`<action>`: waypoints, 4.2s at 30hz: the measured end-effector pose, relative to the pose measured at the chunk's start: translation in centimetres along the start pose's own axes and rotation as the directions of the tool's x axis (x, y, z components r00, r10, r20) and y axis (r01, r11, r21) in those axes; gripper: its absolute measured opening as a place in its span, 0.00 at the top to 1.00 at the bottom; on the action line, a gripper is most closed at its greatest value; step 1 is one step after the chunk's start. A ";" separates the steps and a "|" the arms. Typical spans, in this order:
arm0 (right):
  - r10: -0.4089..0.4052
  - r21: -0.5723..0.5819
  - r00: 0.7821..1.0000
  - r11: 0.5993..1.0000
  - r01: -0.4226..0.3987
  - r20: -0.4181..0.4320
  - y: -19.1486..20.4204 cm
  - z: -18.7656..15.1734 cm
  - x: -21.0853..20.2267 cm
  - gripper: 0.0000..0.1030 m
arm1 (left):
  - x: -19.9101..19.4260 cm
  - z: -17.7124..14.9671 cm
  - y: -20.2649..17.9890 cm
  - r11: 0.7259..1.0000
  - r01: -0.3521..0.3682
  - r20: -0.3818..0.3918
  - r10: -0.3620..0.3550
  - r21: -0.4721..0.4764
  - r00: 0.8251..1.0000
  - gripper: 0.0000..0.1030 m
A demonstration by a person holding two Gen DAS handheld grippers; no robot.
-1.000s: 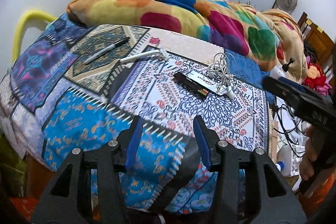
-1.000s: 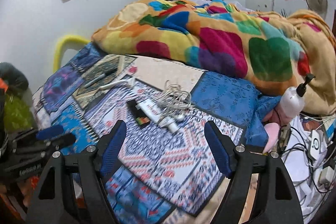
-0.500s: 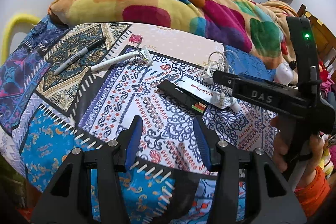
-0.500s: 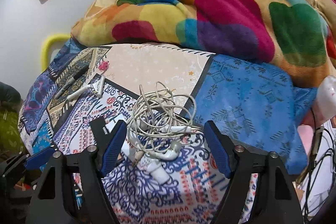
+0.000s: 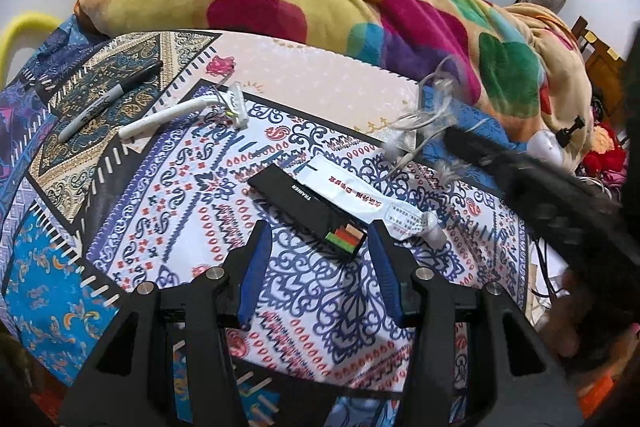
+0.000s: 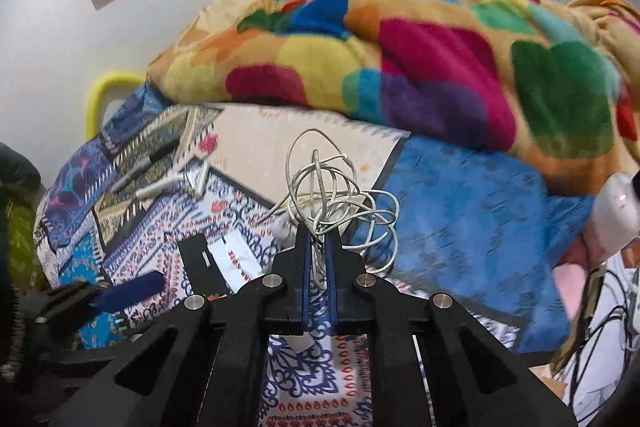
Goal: Collect trash
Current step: 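Grasp the white earphone cable with the right tool while the left tool grasps the black power bank, then carry the earphone cable and power bank with both tools over the white bin, then open the right tool over the bin while the left tool releases the power bank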
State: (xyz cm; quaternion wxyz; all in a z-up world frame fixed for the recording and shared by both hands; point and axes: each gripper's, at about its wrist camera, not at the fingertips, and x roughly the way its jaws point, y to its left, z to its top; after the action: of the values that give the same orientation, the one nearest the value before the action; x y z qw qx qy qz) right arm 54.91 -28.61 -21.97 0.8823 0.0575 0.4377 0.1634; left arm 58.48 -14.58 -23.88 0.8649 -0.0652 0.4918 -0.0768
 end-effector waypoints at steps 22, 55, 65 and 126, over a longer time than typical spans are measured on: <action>-0.037 -0.078 0.997 0.996 0.042 0.067 1.4 -0.7 -3.7 0.94 | -1.5 -0.8 -2.0 0.999 -0.002 0.062 -0.001 0.047 0.998 0.98; 0.111 -0.250 0.993 0.964 -0.095 0.050 17.6 -4.0 -10.3 0.94 | -20.1 -10.1 10.7 0.988 -0.134 0.199 0.146 -0.072 0.969 0.98; 0.217 -0.372 0.976 0.905 -0.204 -0.006 27.4 -7.3 -11.0 0.94 | -26.5 -15.5 19.0 0.960 -0.204 0.228 0.246 -0.189 0.942 0.98; 0.125 -0.490 0.832 0.757 -0.432 -0.540 44.6 -19.7 3.5 0.55 | -19.6 -30.5 37.4 0.823 -0.297 -0.122 0.272 -0.484 0.954 0.78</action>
State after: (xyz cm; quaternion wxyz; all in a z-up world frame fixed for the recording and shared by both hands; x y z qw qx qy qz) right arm 30.65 13.72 -25.72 0.6835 -0.1965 0.5524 0.4348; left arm 24.93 24.79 -29.96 0.8083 -0.2098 0.5196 0.1806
